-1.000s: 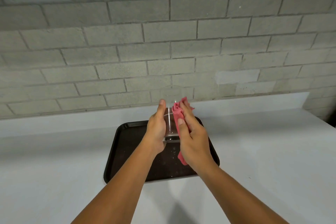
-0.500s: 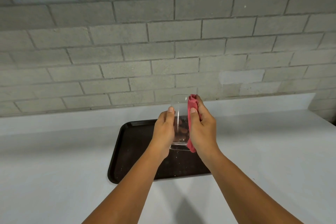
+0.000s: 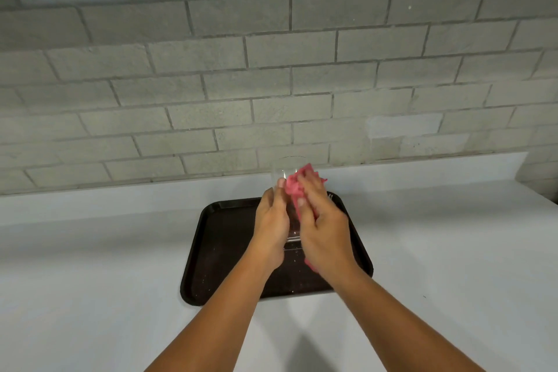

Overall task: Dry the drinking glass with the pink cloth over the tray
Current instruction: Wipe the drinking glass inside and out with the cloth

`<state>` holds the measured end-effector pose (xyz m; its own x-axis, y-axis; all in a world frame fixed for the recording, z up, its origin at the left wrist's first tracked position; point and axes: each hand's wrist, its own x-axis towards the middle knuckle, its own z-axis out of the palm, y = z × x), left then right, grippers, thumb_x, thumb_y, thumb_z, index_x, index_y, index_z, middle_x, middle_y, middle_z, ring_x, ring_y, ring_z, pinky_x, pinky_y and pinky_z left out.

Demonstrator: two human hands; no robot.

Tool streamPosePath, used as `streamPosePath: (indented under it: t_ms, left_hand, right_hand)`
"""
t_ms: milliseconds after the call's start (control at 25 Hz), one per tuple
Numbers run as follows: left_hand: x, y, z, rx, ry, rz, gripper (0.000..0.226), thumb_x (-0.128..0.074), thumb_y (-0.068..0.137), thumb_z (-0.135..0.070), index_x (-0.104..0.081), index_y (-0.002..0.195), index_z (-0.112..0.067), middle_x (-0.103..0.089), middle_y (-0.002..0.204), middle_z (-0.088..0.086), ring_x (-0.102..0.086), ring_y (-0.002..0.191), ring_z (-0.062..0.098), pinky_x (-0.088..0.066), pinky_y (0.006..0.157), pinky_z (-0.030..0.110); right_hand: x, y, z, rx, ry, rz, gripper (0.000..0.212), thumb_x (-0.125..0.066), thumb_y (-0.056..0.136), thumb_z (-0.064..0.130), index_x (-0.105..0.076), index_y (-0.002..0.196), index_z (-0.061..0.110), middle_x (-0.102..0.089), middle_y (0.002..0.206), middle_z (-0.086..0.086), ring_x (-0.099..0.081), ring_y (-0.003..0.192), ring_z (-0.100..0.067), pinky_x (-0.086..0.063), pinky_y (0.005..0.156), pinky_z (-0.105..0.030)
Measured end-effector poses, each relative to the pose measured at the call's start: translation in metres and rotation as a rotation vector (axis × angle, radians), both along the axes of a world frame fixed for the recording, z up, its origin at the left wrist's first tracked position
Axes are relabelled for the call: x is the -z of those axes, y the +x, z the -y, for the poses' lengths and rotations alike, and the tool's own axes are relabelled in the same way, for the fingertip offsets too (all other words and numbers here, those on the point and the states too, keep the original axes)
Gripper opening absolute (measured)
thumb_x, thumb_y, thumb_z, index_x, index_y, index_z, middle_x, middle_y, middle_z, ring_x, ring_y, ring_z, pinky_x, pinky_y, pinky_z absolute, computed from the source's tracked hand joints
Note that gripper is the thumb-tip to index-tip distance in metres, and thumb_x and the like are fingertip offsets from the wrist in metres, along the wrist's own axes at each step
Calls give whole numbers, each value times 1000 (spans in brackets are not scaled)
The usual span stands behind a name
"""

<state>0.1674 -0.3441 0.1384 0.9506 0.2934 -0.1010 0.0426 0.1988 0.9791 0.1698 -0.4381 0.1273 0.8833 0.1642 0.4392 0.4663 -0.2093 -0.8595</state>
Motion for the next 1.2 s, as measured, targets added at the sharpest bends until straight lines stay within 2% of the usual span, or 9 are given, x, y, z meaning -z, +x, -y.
streamPosePath:
  t_ms: [120,200,280,440,560,680,800,960,1200]
  left_hand:
    - [5,3,1,31,25,4,36,-41,103,-48,-65,107,-21,-75,86,-1,-75,68,1,-57,57,17]
    - [0,8,-3,16,19,10,47,-42,100,-55,-66,120,-20,-78,99,5,-77,91,11,-62,84,33]
    - [2,13,-10,19,12,9,57,-43,96,-61,-65,129,-19,-77,113,9,-73,107,23,-55,100,48]
    - [14,8,-6,65,-20,-34,52,-43,99,-54,-70,108,-10,-76,91,16,-74,79,30,-62,72,43]
    - [18,11,-8,69,-56,-45,56,-42,99,-55,-70,114,-8,-77,101,20,-75,88,35,-61,75,44]
    - [17,21,-20,58,-86,-47,59,-40,100,-56,-70,117,-8,-77,108,21,-76,97,35,-61,76,42]
    - [26,25,-23,99,-122,-83,62,-41,98,-58,-70,118,-7,-78,105,20,-77,88,32,-61,72,41]
    - [31,34,-26,147,-147,-92,61,-41,98,-58,-71,116,-7,-77,97,16,-75,85,29,-60,76,42]
    - [55,52,-46,262,-7,23,49,-76,78,-22,-63,122,-5,-72,105,18,-72,88,32,-61,78,45]
  right_hand:
    - [-22,16,2,33,125,-110,41,-45,102,29,-45,140,44,-42,133,39,-48,128,5,-45,105,-24]
    - [-19,6,2,-6,139,-93,41,-45,102,31,-44,137,51,-42,132,43,-47,119,17,-44,102,-18]
    - [-3,-7,3,-30,129,-130,42,-44,102,30,-45,141,47,-45,143,29,-48,122,13,-42,103,-16]
    - [-13,28,11,117,310,-319,30,-42,103,29,-59,124,43,-65,125,6,-63,110,-11,-52,98,-33]
    - [-20,30,8,92,272,-259,37,-44,103,27,-53,138,30,-60,132,12,-60,115,-4,-49,98,-23]
    - [-4,9,0,22,203,-257,40,-43,103,25,-49,141,35,-59,133,16,-59,114,2,-49,98,-18]
    - [-6,31,2,64,296,-329,36,-43,103,25,-54,136,33,-64,112,23,-63,102,4,-52,96,-24]
    - [-8,46,-3,84,319,-329,35,-44,103,26,-54,137,30,-59,103,31,-60,93,11,-47,83,-8]
    - [12,76,-7,114,313,-418,34,-46,101,22,-60,132,25,-69,120,5,-65,113,-15,-51,102,-40]
